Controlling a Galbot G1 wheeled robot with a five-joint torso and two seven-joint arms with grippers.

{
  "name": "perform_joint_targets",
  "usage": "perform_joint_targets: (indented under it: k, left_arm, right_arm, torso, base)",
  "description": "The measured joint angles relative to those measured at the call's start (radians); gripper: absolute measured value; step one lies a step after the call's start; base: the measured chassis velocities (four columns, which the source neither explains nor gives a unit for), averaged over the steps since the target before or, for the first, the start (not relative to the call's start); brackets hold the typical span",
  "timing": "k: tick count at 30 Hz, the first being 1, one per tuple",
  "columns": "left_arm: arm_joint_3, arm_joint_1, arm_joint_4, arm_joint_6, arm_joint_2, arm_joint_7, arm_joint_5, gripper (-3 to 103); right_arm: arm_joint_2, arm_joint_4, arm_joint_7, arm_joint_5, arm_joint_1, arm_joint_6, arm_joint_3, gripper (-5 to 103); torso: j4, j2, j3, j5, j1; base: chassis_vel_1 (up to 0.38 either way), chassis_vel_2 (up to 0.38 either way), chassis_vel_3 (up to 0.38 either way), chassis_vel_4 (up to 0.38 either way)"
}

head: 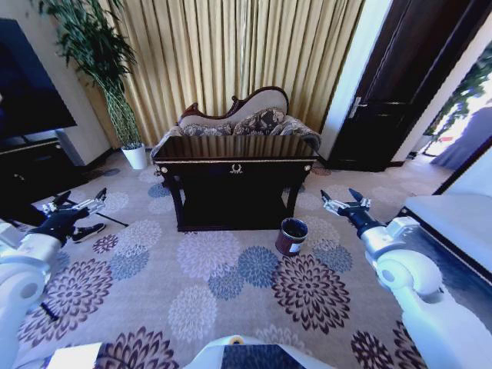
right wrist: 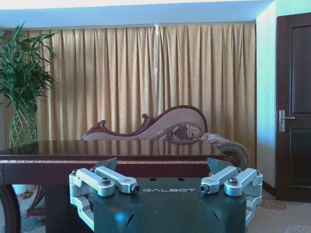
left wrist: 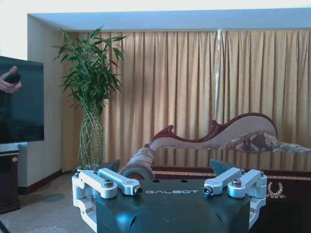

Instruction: Move to the front of the table and place the trash on the table into the trash bin.

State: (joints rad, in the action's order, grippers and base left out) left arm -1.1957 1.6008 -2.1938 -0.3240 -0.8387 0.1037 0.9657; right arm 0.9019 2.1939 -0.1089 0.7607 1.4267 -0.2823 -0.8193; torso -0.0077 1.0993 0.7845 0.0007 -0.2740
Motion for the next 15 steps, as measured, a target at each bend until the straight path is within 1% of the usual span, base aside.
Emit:
perform_joint_targets:
  k: [2,4,6,8,9,10,11,12,14,15]
  left_arm:
    - [0.0,0.0,0.001,0.0,0.0,0.0,0.0,100]
    - [0.001,-0.001,0.002,0.0,0.0,0.0,0.0,100]
    - [0.001,-0.001,0.003,0.0,0.0,0.0,0.001,100]
    - [0.001,-0.002,0.004,0.001,0.0,0.0,0.001,100]
    - [0.001,-0.002,0.004,0.001,0.0,0.0,0.001,100]
    - [0.001,-0.002,0.005,0.002,0.0,0.0,0.001,100]
    - [0.001,-0.002,0.006,0.002,-0.001,0.0,0.001,100]
    - [0.001,-0.003,0.006,0.002,-0.001,0.0,0.001,100]
    - [0.001,-0.003,0.006,0.002,-0.002,0.0,0.001,100]
    - [0.001,-0.003,0.006,0.002,-0.003,0.0,0.001,100]
  right_arm:
    - [0.0,0.0,0.0,0.0,0.0,0.0,0.0,100]
    - [0.0,-0.002,0.0,0.0,-0.001,0.005,0.001,100]
    - [0.0,-0.004,0.0,0.0,-0.001,0.011,0.002,100]
    - [-0.001,-0.014,0.0,-0.002,-0.003,0.03,0.007,100]
    - [-0.001,-0.014,0.0,-0.002,-0.003,0.03,0.007,100]
    - [-0.001,-0.017,0.0,-0.002,-0.004,0.036,0.008,100]
    - [-0.001,-0.018,0.0,-0.002,-0.004,0.04,0.01,100]
    - [-0.001,-0.018,0.0,-0.002,-0.003,0.041,0.011,100]
    - [0.0,-0.018,0.0,-0.002,-0.003,0.043,0.012,100]
    - [0.0,-0.019,0.0,-0.002,-0.003,0.043,0.014,100]
  torso:
    - [0.0001,0.0,0.0,0.0,0.0]
    - [0.0005,0.0,0.0,-0.0022,0.0]
    - [0.0006,0.0,0.0,-0.0023,0.0]
    - [0.0005,0.0,0.0,-0.0001,0.0]
    - [0.0005,0.0,0.0,-0.0001,0.0]
    - [0.0003,0.0,0.0,-0.0002,0.001]
    - [0.0004,0.001,0.0,-0.0015,0.001]
    - [0.0004,0.001,0.0,-0.0018,0.001]
    - [0.0004,0.001,0.0,-0.002,0.001]
    - [0.0004,0.0,0.0,-0.0011,0.0]
  base:
    - [0.247,-0.211,-0.242,0.238]
    - [0.208,-0.214,-0.218,0.21]
    - [0.213,-0.196,-0.218,0.207]
    - [0.233,-0.145,-0.206,0.154]
    - [0.233,-0.11,-0.184,0.154]
    - [0.131,-0.11,-0.115,0.062]
    - [0.045,-0.074,-0.115,0.036]
    - [0.045,-0.074,-0.015,0.036]
    - [0.022,-0.037,-0.007,0.018]
    - [0.0,0.0,0.0,0.0]
